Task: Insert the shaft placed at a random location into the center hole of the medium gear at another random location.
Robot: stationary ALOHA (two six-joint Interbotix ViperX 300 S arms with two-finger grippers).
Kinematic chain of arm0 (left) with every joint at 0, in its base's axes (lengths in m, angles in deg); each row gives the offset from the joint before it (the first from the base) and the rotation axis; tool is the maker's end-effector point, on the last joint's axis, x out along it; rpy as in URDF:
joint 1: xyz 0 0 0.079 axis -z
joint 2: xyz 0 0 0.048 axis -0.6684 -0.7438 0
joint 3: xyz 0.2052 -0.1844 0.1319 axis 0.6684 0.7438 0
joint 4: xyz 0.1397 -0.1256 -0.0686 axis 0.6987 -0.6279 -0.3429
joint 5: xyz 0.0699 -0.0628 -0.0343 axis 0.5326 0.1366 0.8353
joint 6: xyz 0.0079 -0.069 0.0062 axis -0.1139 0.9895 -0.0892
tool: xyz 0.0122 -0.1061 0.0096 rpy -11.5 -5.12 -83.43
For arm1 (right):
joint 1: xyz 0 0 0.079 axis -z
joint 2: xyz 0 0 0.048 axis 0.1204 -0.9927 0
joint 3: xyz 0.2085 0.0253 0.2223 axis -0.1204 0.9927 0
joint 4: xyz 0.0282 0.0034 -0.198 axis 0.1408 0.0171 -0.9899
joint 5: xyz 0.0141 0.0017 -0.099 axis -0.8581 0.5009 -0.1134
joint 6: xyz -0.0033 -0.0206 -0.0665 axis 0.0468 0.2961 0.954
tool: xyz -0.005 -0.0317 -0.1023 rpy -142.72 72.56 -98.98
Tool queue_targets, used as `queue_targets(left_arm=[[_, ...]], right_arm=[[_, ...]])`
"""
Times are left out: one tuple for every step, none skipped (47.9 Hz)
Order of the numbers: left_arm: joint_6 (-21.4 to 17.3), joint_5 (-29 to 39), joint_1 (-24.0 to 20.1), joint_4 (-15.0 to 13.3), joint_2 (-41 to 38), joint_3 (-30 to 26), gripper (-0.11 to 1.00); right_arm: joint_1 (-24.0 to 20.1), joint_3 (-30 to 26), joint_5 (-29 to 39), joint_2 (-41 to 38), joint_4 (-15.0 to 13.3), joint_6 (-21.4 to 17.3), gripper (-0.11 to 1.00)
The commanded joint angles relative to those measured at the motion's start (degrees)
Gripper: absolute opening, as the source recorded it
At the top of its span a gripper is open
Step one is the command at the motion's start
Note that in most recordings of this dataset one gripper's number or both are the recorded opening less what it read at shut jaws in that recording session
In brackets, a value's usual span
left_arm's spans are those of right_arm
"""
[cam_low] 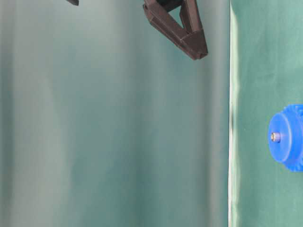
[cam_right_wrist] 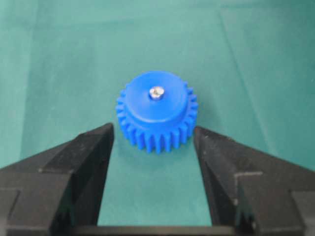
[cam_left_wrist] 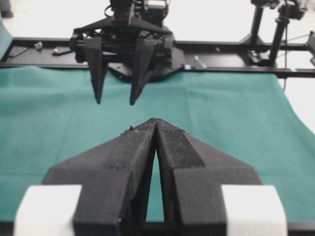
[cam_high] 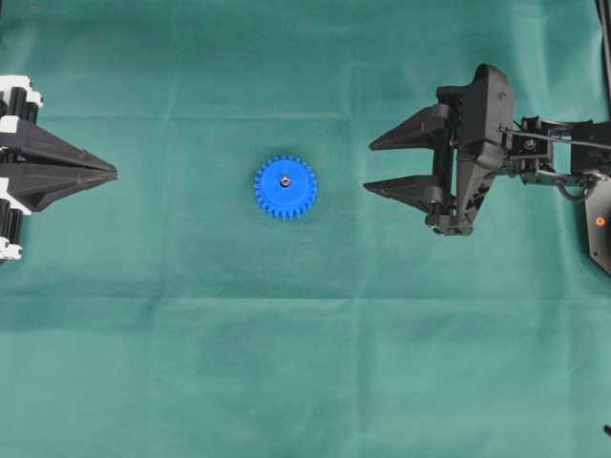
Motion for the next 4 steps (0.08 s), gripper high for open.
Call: queue_targets(left_arm=[[0.00, -0.26, -0.09, 0.09, -0.35, -0.88, 0.03], [0.00, -0.18, -0.09, 0.00, -0.35, -0.88, 0.03], [0.00, -0.26, -0.09, 0.00, -0.35, -0.88, 0.03], [0.00, -0.26, -0.09, 0.09, -0.35, -0.88, 0.03]], right_arm=[[0.00, -0.62, 0.00, 0.79, 0.18, -0.44, 0.67], [0.00, -0.53, 0.00, 0.79, 0.18, -0.44, 0.67], [0.00, -0.53, 0.00, 0.88, 0.18, -0.44, 0.67], [0.00, -0.53, 0.00, 0.79, 0.18, -0.44, 0.67]])
